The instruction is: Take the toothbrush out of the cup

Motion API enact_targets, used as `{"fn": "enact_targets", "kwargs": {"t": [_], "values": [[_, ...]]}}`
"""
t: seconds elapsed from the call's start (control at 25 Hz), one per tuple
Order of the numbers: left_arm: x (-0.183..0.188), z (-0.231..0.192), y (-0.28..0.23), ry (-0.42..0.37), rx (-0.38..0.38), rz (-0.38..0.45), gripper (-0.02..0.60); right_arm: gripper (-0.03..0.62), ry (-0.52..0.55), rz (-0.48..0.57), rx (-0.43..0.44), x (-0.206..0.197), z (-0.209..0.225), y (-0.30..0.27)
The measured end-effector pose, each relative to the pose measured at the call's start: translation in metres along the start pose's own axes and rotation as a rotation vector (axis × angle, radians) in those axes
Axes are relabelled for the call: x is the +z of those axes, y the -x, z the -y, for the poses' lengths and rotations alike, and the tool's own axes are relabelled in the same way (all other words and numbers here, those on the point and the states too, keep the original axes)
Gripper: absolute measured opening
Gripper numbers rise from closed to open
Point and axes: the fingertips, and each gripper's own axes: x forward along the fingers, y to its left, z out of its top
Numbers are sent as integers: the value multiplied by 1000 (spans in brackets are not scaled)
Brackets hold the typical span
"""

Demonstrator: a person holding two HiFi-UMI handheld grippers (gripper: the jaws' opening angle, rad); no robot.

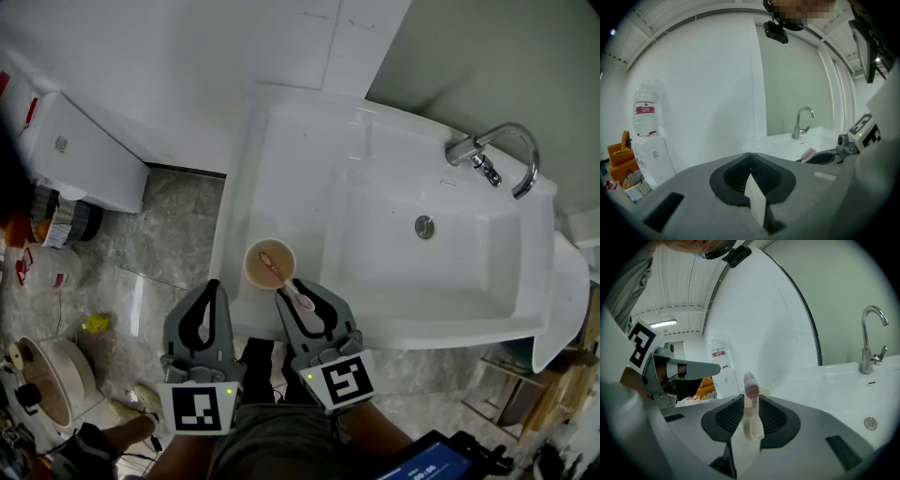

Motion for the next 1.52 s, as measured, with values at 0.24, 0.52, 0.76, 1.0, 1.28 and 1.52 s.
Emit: {"fn": "enact_targets", "kwargs": {"t": [0.24,0.52,0.76,1.0,1.28,1.52], "values": [[2,-2,1,-8,5,15,11,80,-1,4,-3,0,0,0],[1,3,2,-5,-11,-5,11,57,-9,5,-12,2,2,1],[3,4,1,1,-9,2,11,40,-11,6,-19,2,4,1],[6,4,2,-5,-10,12,11,38,-9,9,-22,4,4,2],[11,5,4,-8,-9,18,11,37,7,25,-19,12,2,4],[18,6,5,-15,-7,34,11,37,19,40,-19,21,2,6]]}}
